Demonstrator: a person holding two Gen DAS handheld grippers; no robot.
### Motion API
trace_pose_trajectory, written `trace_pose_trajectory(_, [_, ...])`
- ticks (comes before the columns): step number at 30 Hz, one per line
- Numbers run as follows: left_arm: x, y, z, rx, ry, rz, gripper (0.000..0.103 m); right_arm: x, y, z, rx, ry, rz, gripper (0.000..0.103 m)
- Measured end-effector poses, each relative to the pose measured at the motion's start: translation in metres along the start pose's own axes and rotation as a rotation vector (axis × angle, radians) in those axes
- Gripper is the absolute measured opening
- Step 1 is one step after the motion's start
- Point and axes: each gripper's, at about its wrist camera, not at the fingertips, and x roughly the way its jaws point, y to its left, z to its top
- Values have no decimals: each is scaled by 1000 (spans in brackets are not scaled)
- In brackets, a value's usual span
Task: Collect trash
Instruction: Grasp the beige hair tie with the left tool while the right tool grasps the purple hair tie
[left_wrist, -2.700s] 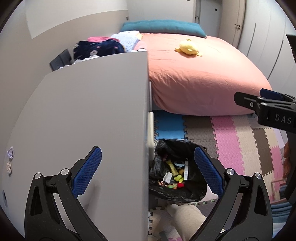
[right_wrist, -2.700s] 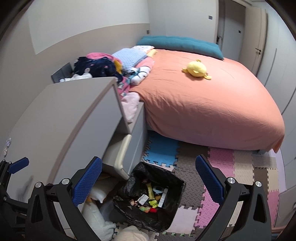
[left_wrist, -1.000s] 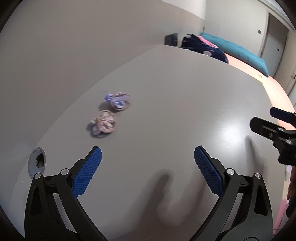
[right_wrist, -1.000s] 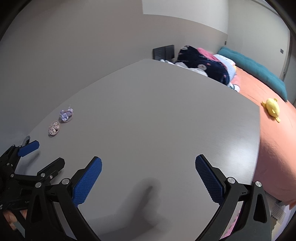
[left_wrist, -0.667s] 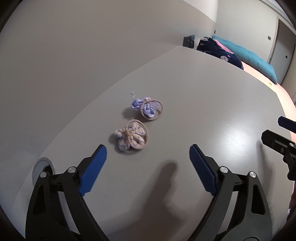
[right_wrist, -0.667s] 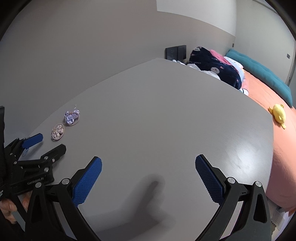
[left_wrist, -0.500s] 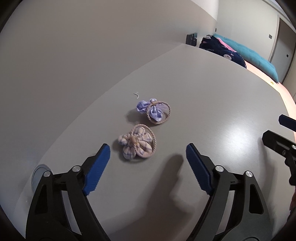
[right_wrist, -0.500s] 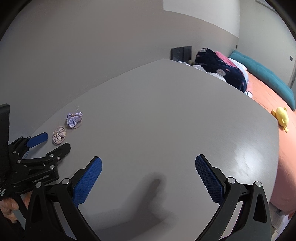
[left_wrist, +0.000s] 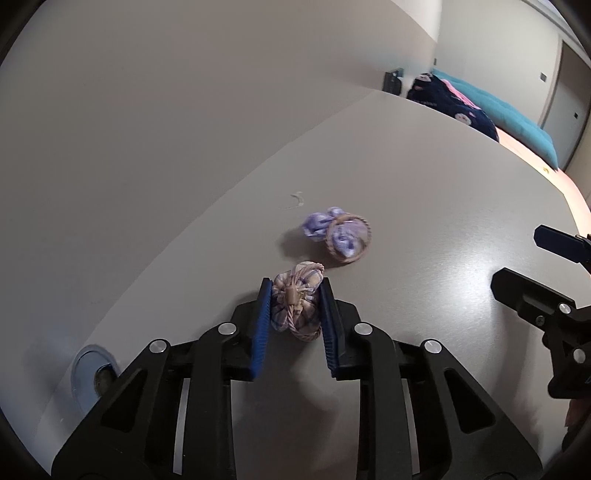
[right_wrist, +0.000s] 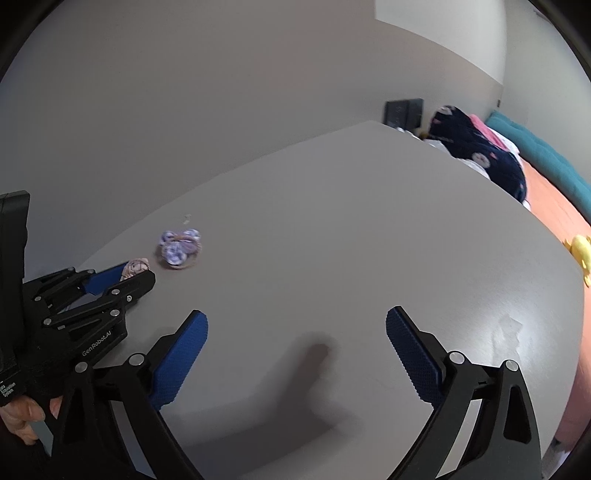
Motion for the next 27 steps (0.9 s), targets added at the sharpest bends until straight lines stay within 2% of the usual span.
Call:
trace_pose_trajectory(5, [-18, 18, 4, -35, -36, 36, 23, 8, 19, 7, -39, 0, 25, 95])
trace_pose_trajectory(12, [-24, 38, 7, -22, -38, 84, 23, 32, 49, 18, -79, 31, 71, 93])
trace_pose_trajectory(16, [-22, 46, 6, -33, -31, 86, 23, 50, 63, 26, -101, 49, 86, 81])
trace_pose_trajectory(21, [-18, 52, 8, -56, -22, 96, 23, 67, 75, 33, -122, 54, 65, 72])
trace_pose_trajectory(24, [-13, 48, 13, -59, -19, 95, 23, 70, 81, 36, -151, 42, 48, 61])
trace_pose_trajectory(26, [-12, 46, 13, -56, -17, 94, 23, 68, 79, 37, -139, 41, 48, 36])
trace_pose_trajectory(27, [-14, 47, 12, -53, -16, 93, 23, 67, 77, 37, -133, 45, 48, 30])
